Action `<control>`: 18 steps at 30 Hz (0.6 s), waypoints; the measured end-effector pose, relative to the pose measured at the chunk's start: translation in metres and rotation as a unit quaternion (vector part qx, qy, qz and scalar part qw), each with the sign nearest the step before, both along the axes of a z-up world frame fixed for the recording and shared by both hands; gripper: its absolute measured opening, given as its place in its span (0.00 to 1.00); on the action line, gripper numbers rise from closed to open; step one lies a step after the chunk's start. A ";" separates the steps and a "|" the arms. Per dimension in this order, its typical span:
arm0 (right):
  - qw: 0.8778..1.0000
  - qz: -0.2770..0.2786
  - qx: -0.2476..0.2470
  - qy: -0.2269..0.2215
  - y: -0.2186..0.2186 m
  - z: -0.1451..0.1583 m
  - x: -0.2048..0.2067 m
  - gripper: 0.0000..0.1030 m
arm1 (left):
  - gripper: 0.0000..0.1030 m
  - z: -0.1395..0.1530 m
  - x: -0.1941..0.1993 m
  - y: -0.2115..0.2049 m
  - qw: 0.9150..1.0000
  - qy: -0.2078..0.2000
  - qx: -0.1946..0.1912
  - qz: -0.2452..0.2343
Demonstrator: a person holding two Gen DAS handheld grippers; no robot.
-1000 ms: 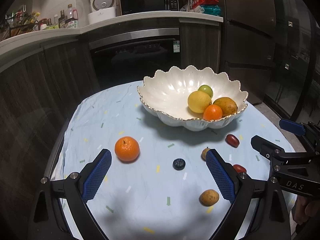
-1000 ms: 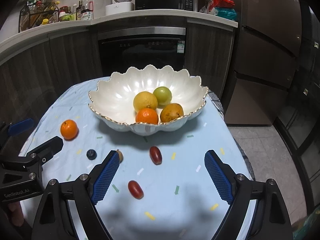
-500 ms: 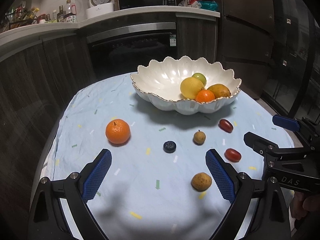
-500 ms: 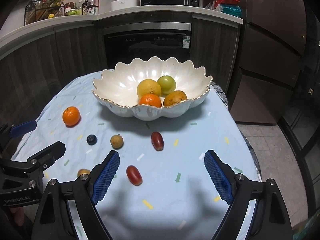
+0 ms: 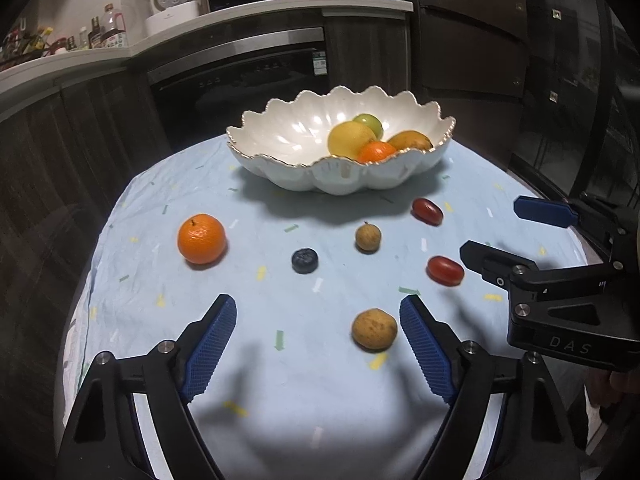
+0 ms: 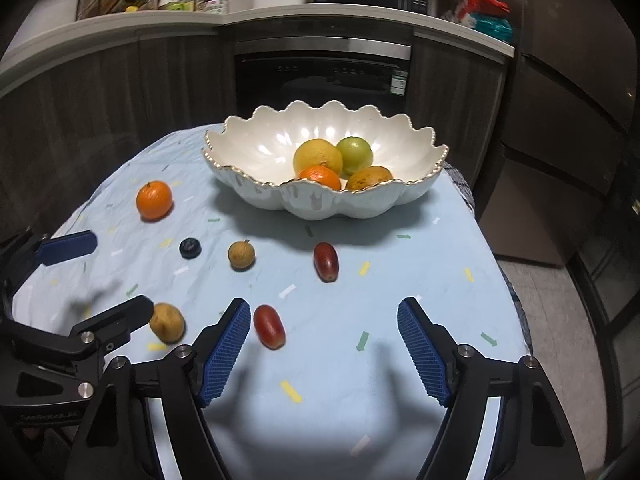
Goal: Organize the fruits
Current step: 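Close the left tool on the small potato while the right tool grasps a red date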
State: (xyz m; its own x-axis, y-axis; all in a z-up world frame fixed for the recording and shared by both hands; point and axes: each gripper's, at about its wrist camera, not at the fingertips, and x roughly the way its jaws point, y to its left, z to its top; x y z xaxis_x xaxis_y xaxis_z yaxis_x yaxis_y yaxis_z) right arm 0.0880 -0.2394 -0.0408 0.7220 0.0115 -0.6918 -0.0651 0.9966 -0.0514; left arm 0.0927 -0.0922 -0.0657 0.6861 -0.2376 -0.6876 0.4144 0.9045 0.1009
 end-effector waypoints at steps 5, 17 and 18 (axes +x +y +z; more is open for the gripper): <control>1.000 0.022 0.001 0.008 0.000 -0.005 0.003 0.67 | 0.79 -0.005 -0.004 -0.007 1.000 0.001 0.004 -0.011; 0.996 0.080 0.010 0.029 0.006 -0.017 0.011 0.56 | 0.59 -0.019 -0.003 -0.018 0.999 0.019 0.011 -0.028; 0.996 0.084 0.010 0.032 0.007 -0.018 0.012 0.54 | 0.58 -0.020 -0.002 -0.019 0.999 0.023 0.011 -0.030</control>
